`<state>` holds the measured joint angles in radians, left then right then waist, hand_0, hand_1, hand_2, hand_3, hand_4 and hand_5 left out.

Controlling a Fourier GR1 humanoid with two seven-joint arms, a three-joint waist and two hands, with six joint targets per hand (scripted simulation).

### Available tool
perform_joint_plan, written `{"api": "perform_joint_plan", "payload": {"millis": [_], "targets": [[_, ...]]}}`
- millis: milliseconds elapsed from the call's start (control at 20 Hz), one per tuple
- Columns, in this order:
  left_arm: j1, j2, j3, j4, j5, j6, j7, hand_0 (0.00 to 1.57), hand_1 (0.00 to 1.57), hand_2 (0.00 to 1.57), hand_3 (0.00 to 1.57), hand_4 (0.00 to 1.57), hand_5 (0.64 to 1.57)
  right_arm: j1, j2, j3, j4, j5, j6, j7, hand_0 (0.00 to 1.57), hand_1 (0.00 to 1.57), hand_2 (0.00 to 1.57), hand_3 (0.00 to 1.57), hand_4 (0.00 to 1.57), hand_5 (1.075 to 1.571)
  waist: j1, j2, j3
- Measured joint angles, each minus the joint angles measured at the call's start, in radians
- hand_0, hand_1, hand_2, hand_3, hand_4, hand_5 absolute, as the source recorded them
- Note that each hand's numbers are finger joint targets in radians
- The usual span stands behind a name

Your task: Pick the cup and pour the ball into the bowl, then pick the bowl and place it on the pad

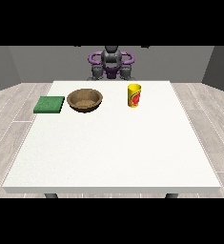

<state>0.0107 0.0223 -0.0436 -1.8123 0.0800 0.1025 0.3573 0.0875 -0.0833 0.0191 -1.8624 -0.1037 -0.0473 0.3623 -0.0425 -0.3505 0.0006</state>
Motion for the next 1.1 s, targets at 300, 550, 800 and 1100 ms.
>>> {"api": "perform_joint_plan", "payload": {"millis": [300,550,800,1100], "targets": [[-0.084,-0.012,-0.032,-0.08,-0.031,0.056,0.045,0.0,0.0,0.0,0.0,0.61,1.555,-0.065,-0.03,-0.069,-0.113,-0.05,-0.008,0.065,0.0,0.0,0.0,0.0,0.74,1.546,-0.003,0.126,-0.0004],[-0.182,-0.018,-0.044,-0.012,-0.079,0.083,-0.085,0.0,0.0,0.0,0.0,0.55,1.526,-0.141,-0.006,-0.069,-0.072,-0.032,-0.011,-0.046,0.0,0.0,0.0,0.09,0.71,1.545,-0.012,0.305,-0.0006],[-0.209,0.003,0.004,0.097,-0.094,0.061,-0.305,0.0,0.0,0.0,0.0,0.55,1.496,-0.175,0.0,-0.089,-0.026,-0.045,0.023,-0.18,0.0,0.0,0.0,0.0,0.69,1.547,-0.027,0.467,-0.0008],[-0.215,0.021,0.069,0.298,-0.077,0.019,-0.535,0.0,0.0,0.0,0.0,0.25,1.475,-0.184,-0.033,-0.14,0.018,-0.092,0.09,-0.27,0.0,0.0,0.0,0.0,0.68,1.555,-0.056,0.555,-0.0009]]}}
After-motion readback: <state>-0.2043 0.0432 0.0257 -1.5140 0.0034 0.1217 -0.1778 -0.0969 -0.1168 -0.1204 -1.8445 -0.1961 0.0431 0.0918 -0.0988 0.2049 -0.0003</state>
